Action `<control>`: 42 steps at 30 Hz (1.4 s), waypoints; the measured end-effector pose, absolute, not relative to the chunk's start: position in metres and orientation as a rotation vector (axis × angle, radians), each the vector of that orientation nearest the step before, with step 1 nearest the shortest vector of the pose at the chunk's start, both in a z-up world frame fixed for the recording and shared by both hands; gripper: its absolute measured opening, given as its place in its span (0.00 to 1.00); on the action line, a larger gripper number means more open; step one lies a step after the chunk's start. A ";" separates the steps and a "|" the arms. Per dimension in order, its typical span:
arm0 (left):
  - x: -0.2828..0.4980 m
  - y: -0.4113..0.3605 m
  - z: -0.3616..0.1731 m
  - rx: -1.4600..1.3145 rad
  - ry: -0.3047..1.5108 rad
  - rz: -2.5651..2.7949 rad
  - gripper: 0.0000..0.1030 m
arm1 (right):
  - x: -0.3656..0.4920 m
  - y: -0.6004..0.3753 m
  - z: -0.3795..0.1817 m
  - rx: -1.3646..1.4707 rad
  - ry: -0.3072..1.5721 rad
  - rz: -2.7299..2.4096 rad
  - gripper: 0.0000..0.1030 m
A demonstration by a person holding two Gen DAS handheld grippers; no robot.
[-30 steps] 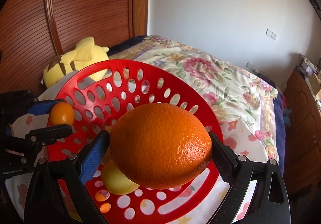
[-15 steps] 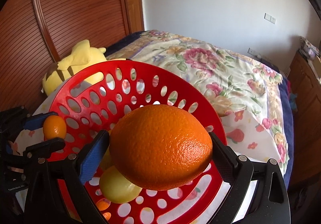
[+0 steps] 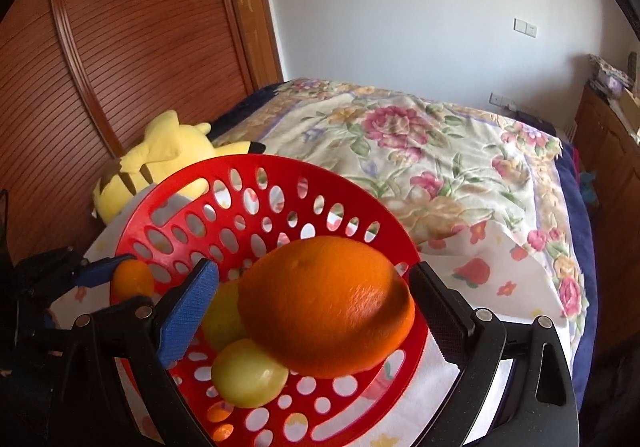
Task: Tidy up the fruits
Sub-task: 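Open both tools to drop the orange and tangerine into the basket, then move the right tool to a medium tangerine and close around it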
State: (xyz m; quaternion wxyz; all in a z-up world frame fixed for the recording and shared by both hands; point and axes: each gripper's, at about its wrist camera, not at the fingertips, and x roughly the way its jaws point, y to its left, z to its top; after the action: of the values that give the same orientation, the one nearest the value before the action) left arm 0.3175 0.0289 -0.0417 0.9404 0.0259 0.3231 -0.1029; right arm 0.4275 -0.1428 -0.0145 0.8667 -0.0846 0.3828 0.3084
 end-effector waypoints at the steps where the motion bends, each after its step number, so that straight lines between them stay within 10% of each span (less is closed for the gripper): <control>1: 0.318 0.028 -0.041 0.053 0.660 -0.210 0.34 | 0.425 -0.143 -0.014 -0.179 0.796 0.643 0.95; 42: 0.301 0.021 -0.038 0.041 0.666 -0.186 0.49 | 0.342 -0.183 -0.012 -0.173 0.706 0.645 0.95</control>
State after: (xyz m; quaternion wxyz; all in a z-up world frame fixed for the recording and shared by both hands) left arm 0.3010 0.0214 -0.0383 0.9407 0.0200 0.3262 -0.0910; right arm 0.3419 -0.1827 -0.0121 0.8842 -0.0833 0.3394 0.3100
